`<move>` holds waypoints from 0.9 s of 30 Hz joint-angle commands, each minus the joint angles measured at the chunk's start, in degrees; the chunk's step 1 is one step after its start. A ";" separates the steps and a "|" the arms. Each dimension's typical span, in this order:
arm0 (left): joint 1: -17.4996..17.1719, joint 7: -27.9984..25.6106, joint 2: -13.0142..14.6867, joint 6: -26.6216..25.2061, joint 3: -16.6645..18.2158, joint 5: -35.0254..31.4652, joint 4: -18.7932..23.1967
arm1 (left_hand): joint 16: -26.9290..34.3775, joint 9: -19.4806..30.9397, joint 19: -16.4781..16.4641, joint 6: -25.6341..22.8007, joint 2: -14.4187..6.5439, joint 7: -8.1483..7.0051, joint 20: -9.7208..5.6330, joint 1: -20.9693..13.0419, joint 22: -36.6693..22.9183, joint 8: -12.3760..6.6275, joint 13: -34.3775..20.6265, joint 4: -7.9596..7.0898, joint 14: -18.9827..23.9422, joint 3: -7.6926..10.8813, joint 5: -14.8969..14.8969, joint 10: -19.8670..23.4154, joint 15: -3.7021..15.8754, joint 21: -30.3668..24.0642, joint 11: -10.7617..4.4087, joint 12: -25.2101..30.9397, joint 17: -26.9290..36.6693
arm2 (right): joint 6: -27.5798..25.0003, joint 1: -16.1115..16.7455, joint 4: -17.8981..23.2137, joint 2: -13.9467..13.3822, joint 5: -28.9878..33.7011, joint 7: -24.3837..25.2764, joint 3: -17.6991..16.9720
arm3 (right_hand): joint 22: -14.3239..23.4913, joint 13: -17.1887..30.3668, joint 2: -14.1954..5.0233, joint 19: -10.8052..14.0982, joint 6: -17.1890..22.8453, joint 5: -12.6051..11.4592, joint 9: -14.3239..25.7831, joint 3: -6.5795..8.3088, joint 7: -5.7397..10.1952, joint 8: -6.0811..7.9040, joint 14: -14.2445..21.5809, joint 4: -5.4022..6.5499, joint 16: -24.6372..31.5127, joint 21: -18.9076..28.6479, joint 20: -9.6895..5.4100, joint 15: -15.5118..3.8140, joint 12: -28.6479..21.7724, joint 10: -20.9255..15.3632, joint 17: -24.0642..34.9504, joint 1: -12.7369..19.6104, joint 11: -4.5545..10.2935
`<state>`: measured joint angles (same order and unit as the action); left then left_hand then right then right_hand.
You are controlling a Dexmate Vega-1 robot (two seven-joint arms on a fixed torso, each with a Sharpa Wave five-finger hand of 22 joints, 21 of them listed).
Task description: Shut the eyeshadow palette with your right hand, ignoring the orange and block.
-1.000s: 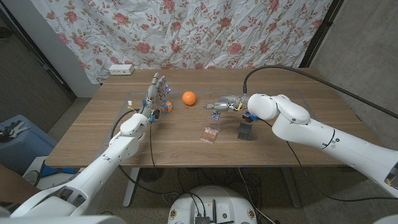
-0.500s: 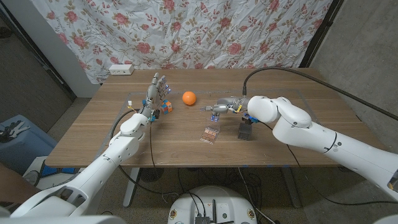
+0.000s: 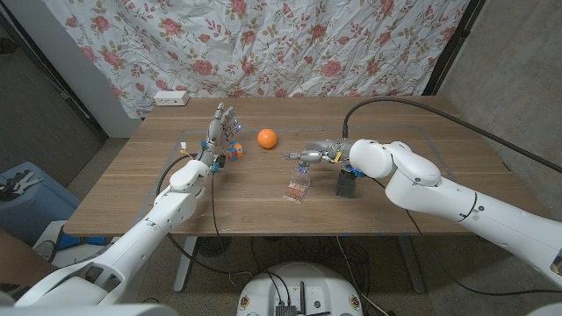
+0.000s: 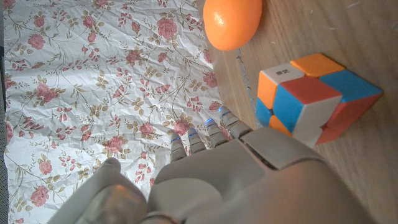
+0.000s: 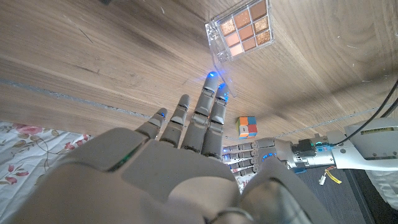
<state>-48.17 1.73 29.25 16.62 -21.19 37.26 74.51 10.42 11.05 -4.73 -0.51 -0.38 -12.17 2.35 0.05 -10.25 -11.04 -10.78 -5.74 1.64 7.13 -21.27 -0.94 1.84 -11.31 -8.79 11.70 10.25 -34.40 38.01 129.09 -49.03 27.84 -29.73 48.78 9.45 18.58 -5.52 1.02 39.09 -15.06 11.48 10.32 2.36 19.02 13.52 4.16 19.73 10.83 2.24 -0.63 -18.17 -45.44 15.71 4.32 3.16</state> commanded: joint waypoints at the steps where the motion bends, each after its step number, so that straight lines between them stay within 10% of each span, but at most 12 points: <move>1: 0.00 0.01 0.00 0.00 0.01 0.01 -0.01 | 0.36 0.24 -0.45 0.14 -0.43 -0.41 -0.03 -0.34 -0.22 -0.29 -0.24 -0.03 0.27 0.45 -0.24 0.07 1.33 -0.26 -0.37 0.31 0.30 | 0.38 2.26 1.16 -0.16 1.10 1.76 -0.20 | 0.18 -0.01 -1.29 0.27 0.00 -0.22 0.04 0.49 0.10 -0.38 -0.20 -0.11 0.18 0.21 0.26 -0.17 0.35 0.59 0.00 -0.30 -0.06; 27: 0.00 0.02 0.01 0.01 0.02 0.02 -0.02 | 0.36 0.25 -0.38 0.12 -0.43 -0.41 0.09 -0.34 -0.22 -0.29 -0.25 -0.03 0.27 0.45 -0.24 -0.03 1.41 -0.23 -0.55 0.27 0.30 | -1.14 5.25 3.09 0.80 6.82 1.98 1.16 | 0.18 -0.70 -1.58 0.43 -1.88 -0.10 -0.05 0.98 0.94 -1.75 -2.46 -0.30 -0.62 0.07 0.05 0.16 3.08 4.31 -0.13 -0.30 0.10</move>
<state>-48.17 1.75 29.26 16.63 -21.17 37.28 74.49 10.42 11.05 -4.73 -0.51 -0.38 -12.18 2.35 0.05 -10.25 -11.04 -10.78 -5.75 1.64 7.13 -21.27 -0.94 1.84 -11.31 -8.79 11.70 10.25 -34.87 42.33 131.51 -48.72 32.18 -27.22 49.19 9.45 17.79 -5.52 1.01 37.73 -15.06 11.48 10.77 3.29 17.63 11.43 3.70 19.45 10.83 2.25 -0.39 -15.32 -41.71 15.41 4.32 3.36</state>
